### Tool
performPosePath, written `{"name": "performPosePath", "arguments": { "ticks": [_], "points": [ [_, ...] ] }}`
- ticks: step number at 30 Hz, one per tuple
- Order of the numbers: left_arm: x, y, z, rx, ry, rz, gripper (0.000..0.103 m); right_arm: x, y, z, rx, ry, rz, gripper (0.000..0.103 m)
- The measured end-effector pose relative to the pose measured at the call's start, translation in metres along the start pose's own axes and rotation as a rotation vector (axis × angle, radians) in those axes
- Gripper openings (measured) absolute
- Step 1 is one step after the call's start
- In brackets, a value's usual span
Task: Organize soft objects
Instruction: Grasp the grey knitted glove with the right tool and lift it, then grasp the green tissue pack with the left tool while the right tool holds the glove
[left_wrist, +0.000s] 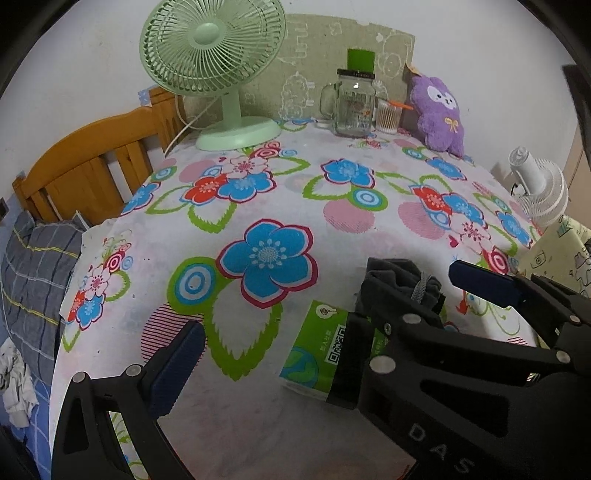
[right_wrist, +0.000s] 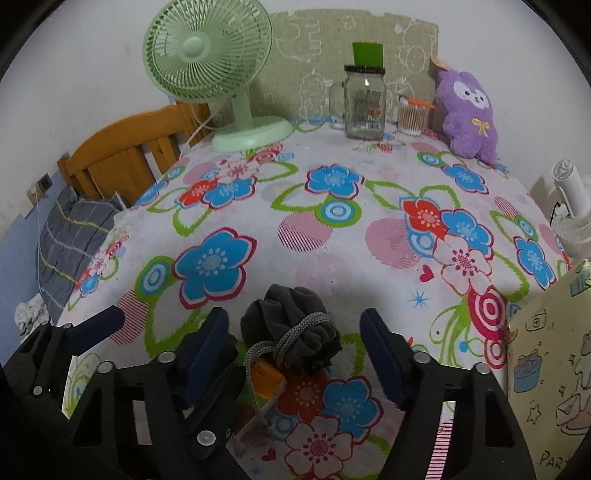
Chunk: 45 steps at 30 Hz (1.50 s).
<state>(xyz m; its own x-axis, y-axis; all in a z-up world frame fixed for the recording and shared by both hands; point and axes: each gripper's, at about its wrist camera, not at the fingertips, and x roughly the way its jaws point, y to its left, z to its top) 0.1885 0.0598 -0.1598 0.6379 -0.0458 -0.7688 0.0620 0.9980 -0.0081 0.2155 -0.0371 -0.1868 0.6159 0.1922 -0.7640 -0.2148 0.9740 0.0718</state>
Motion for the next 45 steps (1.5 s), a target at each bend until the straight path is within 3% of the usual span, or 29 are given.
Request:
{"name": "performPosePath", "arguments": {
  "ticks": [4, 8, 9, 25, 41, 45],
  "points": [
    [0.005, -0.003, -0.003, 0.017, 0.028, 0.007, 0.102, 0.012, -0.005, -0.002, 0.007, 0.059, -0.003, 0.059],
    [0.007, -0.004, -0.003, 0.017, 0.035, 0.006, 0.102, 0.013, -0.005, -0.004, 0.0, 0.066, 0.007, 0.055],
    [0.007, -0.005, -0.003, 0.017, 0.037, 0.008, 0.102, 0.012, -0.004, -0.004, -0.005, 0.063, 0.01, 0.043],
    [-0.005, -0.027, -0.002, 0.037, 0.0, -0.003, 0.102, -0.016, -0.024, -0.009, 0.018, 0.005, -0.041, 0.042],
    [0.002, -0.042, -0.004, 0.055, 0.015, -0.018, 0.102, -0.02, -0.059, -0.021, 0.09, 0.008, -0.142, 0.042],
    [0.006, -0.041, -0.005, 0.055, 0.02, 0.0, 0.102, -0.017, -0.063, -0.023, 0.102, 0.021, -0.134, 0.042]
  ]
}}
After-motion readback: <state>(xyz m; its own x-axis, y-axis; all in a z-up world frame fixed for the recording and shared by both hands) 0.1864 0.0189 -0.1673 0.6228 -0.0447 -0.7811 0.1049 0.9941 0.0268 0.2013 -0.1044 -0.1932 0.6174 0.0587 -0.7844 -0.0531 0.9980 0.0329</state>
